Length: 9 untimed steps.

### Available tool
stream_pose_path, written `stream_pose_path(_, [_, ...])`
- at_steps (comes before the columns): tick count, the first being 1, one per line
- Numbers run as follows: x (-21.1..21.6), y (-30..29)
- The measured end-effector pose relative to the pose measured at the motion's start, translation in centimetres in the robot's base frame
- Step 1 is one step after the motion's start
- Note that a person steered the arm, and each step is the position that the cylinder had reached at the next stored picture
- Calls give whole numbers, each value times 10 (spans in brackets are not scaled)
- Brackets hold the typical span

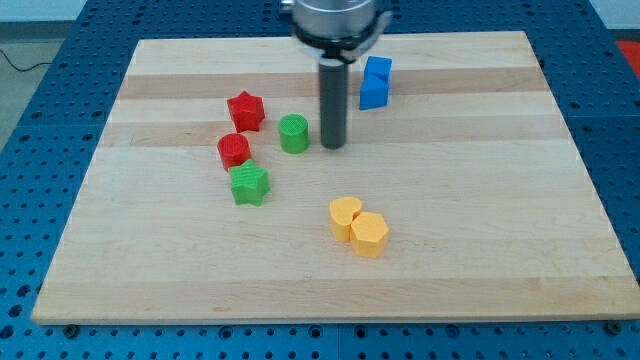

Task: Move the green star to the bottom of the red circle

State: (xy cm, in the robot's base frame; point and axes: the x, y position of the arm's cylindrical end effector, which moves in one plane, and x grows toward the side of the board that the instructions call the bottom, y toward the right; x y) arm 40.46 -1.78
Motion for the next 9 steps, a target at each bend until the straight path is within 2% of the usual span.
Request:
stream_pose_path(2, [0,-92])
stream_pose_path(3, [0,-85])
stream_pose_path(4, [5,-35])
stream_pose_path(6, [16,7])
stream_pose_path(8, [82,-46])
stream_pose_path(9, [90,-79])
